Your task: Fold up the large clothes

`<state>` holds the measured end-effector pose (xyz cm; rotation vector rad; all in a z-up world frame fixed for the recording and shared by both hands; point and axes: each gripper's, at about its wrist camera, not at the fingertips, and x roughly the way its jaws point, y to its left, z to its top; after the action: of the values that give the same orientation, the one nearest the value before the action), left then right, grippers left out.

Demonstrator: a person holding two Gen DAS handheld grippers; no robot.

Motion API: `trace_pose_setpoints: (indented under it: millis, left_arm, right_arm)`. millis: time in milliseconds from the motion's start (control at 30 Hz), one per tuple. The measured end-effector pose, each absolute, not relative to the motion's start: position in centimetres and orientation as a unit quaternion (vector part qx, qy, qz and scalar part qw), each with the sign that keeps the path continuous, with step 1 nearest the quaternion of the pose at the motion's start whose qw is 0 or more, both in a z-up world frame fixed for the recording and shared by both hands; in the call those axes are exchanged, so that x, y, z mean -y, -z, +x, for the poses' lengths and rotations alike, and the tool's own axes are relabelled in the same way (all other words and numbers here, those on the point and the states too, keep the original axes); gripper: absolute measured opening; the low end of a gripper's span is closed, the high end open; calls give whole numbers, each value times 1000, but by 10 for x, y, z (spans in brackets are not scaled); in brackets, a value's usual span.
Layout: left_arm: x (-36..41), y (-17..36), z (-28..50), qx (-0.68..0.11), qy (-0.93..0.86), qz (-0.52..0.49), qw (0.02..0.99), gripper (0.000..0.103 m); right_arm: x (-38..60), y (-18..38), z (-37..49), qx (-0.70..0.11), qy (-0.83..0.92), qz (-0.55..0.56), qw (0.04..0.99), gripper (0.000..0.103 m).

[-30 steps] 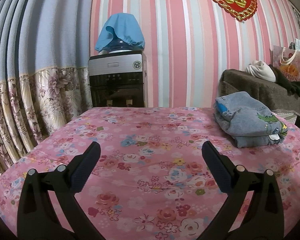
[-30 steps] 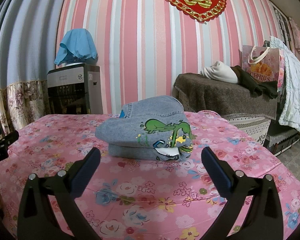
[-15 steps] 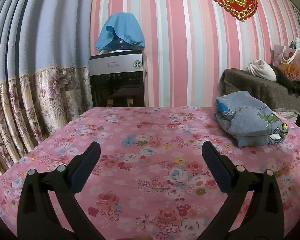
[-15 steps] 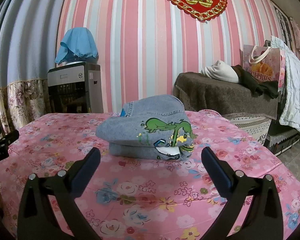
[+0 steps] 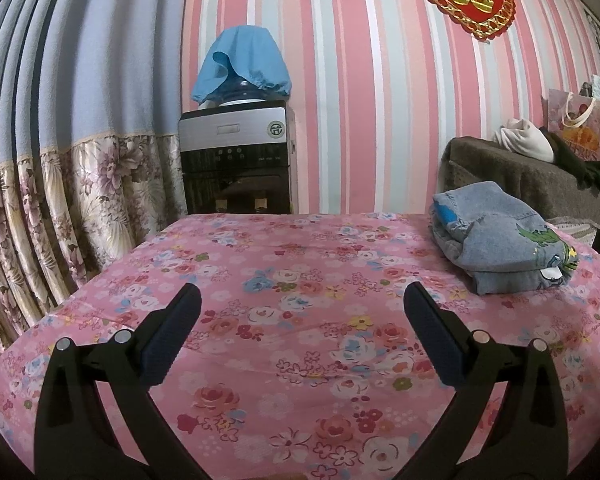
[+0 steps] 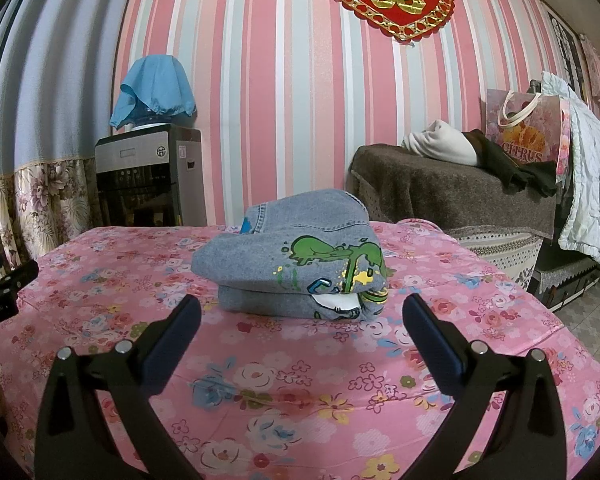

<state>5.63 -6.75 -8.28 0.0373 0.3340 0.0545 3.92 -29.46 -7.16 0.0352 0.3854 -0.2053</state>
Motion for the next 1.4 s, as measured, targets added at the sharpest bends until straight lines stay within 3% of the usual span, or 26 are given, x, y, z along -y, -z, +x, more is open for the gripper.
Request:
trace_pose_setpoints:
  millis: [1400]
  left_arm:
    - [70,86,61,-177,-25,18,984,100]
  right_arm:
    - [294,71,39,-193,102,17,976,101]
